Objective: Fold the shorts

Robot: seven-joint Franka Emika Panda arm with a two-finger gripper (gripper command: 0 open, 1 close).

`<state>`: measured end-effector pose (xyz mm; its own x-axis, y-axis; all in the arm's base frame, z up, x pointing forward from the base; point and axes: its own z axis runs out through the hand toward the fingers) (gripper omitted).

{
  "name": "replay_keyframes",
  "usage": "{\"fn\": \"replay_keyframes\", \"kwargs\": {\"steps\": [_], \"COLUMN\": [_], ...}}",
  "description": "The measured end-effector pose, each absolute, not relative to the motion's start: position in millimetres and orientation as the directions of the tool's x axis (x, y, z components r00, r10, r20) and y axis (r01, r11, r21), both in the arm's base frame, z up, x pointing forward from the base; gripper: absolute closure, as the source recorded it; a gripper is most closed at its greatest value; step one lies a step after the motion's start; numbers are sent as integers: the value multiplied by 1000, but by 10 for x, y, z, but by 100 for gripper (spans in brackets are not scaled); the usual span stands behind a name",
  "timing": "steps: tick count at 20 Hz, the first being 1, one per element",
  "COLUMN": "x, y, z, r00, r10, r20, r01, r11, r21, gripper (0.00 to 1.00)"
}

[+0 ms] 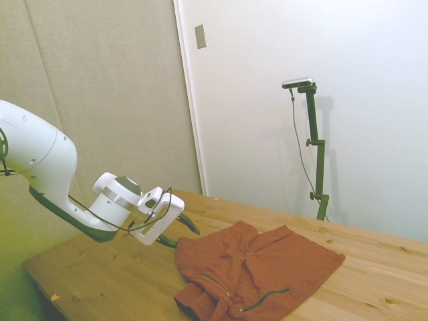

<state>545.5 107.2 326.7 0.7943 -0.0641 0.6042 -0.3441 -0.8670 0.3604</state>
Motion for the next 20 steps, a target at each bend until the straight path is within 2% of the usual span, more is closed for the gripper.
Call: {"fn": "replay_keyframes", "kwargs": {"steps": [20], "x": [5478], "y": [1123], "z": [3105], "r00": [780], "r10": [-84], "r20": [620], "r01": [-343], "r11": [-886], "r21": [313], "gripper": [100]}}
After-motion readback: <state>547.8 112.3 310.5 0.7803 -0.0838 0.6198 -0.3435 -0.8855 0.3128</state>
